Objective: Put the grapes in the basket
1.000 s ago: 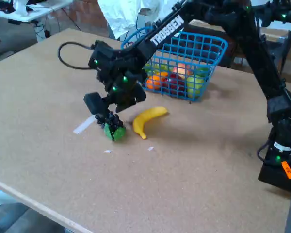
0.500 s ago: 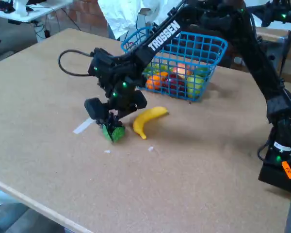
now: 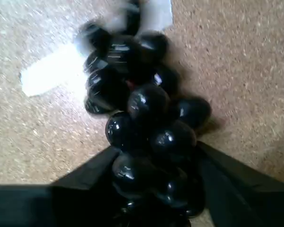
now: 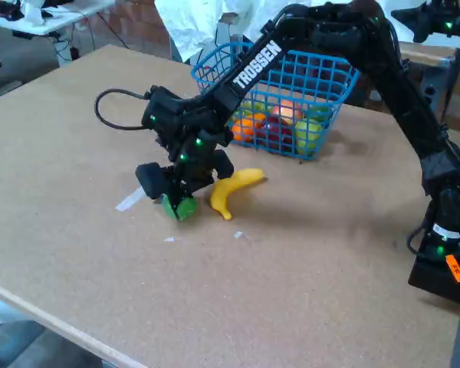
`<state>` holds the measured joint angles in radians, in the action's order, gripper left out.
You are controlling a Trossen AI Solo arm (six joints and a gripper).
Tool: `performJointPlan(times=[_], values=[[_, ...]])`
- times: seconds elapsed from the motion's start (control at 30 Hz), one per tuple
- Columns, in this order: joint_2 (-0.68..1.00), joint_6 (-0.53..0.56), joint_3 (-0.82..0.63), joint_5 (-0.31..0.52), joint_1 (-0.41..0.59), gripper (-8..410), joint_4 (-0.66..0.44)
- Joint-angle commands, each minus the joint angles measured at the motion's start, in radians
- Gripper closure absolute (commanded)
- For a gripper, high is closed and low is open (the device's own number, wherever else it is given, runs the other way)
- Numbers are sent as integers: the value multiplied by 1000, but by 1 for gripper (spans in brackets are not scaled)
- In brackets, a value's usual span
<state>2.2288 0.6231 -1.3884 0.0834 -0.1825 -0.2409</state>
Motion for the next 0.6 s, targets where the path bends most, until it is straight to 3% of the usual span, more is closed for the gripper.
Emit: performJointPlan(times=[0.0,0.3,0.57], values=[[2,5,0,12,-1,407,24],[-36,-92,-29,24,-1,403,114],[-153,-353,-112,111,-2,402,114]])
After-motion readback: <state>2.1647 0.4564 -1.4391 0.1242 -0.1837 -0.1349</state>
